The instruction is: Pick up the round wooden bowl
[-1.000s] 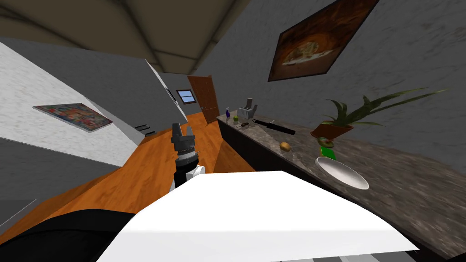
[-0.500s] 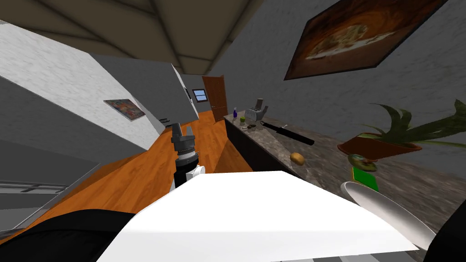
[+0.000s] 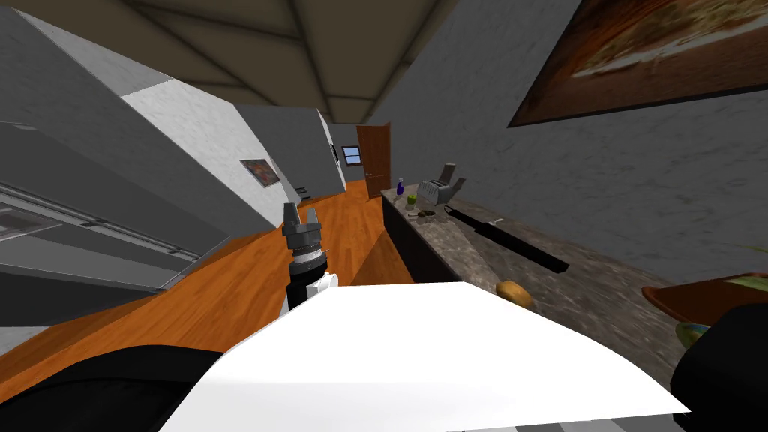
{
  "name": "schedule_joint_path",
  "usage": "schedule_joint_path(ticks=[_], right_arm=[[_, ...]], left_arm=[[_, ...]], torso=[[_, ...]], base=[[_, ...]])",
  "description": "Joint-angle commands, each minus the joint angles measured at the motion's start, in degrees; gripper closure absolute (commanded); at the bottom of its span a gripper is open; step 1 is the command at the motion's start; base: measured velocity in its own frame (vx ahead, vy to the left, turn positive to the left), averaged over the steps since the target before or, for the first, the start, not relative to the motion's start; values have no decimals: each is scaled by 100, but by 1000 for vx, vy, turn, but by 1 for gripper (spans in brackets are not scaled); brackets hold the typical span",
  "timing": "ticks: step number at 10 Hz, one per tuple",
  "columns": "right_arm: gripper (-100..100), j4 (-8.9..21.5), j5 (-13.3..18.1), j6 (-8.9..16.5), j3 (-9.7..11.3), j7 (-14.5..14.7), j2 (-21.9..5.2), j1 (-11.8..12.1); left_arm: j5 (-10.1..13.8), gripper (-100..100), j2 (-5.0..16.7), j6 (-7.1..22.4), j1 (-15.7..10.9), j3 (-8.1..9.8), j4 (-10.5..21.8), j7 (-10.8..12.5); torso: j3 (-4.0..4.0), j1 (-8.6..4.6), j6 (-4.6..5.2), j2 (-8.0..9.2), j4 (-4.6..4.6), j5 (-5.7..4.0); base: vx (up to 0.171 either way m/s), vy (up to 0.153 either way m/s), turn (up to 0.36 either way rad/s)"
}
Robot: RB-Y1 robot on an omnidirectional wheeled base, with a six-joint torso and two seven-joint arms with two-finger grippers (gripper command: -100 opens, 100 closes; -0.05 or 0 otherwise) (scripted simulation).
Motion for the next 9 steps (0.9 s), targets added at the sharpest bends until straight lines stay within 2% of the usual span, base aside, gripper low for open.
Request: schedule_joint_path(ticks=[1, 2, 3, 4, 5, 6, 7, 8, 9], right_arm=[[-100, -12, 167, 61, 8, -63, -148, 59], [-100, -49, 300, 39, -24, -107, -299, 3], [-100, -19, 209, 50, 19, -76, -226, -16], [0, -21, 221, 49, 14, -86, -241, -21], [-100, 267, -65, -237, 240, 201, 46, -308], [-100, 388, -65, -313, 240, 335, 198, -377], [-100, 563, -65, -456, 240, 335, 385, -377], [-100, 779, -65, -624, 240, 335, 504, -377], [-100, 936, -65, -730, 240, 335, 504, -377]], left_arm=[[0, 0, 0, 0, 0, 0, 0, 0], [0, 0, 0, 0, 0, 0, 0, 0], [0, 0, 0, 0, 0, 0, 0, 0], [0, 0, -1, 0, 1, 0, 0, 0], [0, 0, -1, 0, 0, -1, 0, 0], [0, 0, -2, 0, -1, -2, 0, 0], [0, 0, -2, 0, -1, -2, 0, 0], [0, 0, -2, 0, 0, -1, 0, 0], [0, 0, -2, 0, 0, -1, 0, 0]], torso=[[0, 0, 0, 0, 0, 0], [1, 2, 0, 1, 0, 0], [1, -4, 0, 3, 1, -1], [7, 27, 7, 12, 3, 5], [12, 54, 7, 19, 5, 12], [12, 75, 1, 20, 5, 17], [11, 85, 3, 19, 5, 21], [14, 82, 10, 22, 6, 21], [16, 77, 10, 26, 7, 20]], base=[[52, -151, 263], [42, -173, 230], [17, -86, 57], [4, -17, -3], [5, 34, 367], [9, 53, 410], [8, 27, 131], [1, 8, -6], [-3, 1, -12]])
